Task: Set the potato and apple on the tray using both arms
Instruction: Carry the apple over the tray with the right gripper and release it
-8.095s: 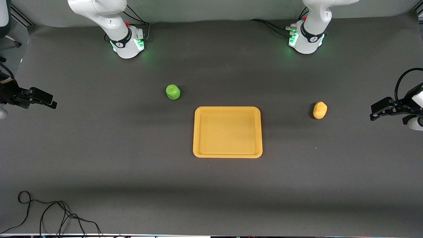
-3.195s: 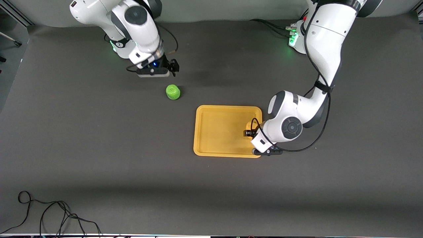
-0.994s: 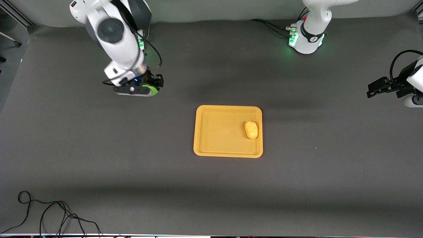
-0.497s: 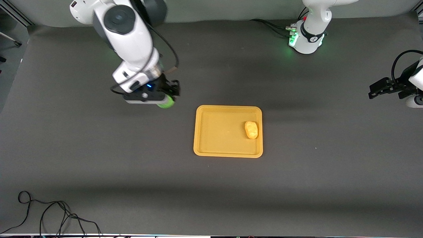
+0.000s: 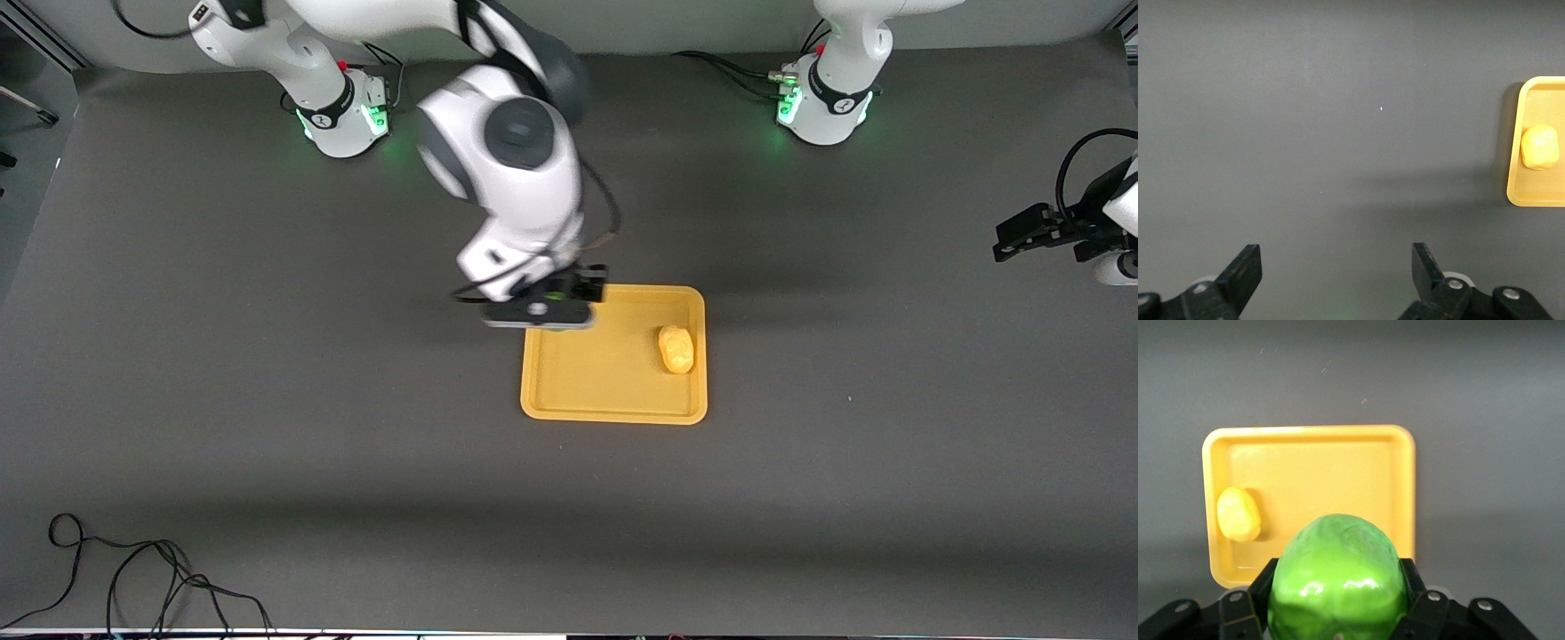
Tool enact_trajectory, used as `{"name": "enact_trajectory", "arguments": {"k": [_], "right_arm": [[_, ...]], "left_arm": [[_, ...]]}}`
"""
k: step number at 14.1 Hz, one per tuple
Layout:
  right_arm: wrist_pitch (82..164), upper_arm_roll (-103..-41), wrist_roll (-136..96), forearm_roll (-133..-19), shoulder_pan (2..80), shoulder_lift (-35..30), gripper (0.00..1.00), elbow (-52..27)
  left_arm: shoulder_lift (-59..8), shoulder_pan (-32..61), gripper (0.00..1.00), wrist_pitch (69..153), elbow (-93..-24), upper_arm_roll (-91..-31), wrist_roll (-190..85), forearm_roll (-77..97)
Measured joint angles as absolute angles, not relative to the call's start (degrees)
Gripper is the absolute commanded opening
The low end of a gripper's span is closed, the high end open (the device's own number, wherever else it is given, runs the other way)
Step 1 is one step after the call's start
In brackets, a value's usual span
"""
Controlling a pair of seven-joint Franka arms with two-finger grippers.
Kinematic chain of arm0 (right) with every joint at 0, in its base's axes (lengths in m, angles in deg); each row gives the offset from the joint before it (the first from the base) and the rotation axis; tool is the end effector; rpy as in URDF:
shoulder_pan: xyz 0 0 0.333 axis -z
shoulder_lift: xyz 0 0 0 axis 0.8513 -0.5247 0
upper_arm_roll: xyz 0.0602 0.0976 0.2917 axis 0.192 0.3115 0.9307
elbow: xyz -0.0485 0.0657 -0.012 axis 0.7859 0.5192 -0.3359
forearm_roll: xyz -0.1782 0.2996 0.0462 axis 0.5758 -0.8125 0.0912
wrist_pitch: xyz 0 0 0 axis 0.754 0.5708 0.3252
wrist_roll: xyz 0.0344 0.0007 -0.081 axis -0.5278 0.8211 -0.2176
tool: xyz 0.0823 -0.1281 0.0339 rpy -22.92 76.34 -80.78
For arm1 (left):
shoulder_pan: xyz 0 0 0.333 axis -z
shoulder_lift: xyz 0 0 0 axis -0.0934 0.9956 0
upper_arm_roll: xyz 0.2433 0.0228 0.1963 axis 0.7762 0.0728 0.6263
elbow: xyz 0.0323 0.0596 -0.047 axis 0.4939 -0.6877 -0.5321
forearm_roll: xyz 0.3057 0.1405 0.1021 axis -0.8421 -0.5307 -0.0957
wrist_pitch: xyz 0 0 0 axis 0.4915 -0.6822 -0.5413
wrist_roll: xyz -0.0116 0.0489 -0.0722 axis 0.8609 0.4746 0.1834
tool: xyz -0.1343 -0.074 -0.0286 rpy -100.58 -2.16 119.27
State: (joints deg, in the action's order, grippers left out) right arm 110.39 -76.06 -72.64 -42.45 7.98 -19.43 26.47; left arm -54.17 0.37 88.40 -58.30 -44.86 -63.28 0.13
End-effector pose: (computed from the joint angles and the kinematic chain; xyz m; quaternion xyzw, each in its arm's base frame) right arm 0.5086 0.4967 0.3812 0.9986 -0.0453 0.0277 0.0037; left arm 0.4967 0.0285 0.5340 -0.9997 0.0119 0.0187 0.0039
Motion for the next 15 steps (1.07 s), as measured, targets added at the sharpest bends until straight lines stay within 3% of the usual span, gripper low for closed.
{"name": "enact_trajectory", "arguments": {"k": [5,12,13,14,15], "right_arm": [[121.10,-76.09,-76.07,-42.44,6.24,-31.29,0.42,28.24],[129.38,-76.06,-77.21,-42.44,5.96,-39.17,0.45,28.53],[129.50,-76.06,-77.32,-42.44,5.91,-39.65,0.69,28.64],[129.52,-76.06,-77.44,-42.44,5.92,-39.90,1.00,28.70],[129.52,-76.06,-77.57,-42.44,5.93,-40.07,1.00,28.71]], "left_arm": [[-55.01,-0.03,1.00,87.79,-56.67,-44.57,-63.33,0.14],[-54.62,-0.33,1.00,85.16,-56.56,-44.47,-63.48,0.19],[-54.73,-0.35,1.00,84.50,-56.45,-44.37,-63.48,0.19],[-54.89,-0.37,1.00,84.49,-56.31,-44.30,-63.48,0.19],[-54.96,-0.38,1.00,84.49,-55.99,-44.30,-63.48,0.19]]}}
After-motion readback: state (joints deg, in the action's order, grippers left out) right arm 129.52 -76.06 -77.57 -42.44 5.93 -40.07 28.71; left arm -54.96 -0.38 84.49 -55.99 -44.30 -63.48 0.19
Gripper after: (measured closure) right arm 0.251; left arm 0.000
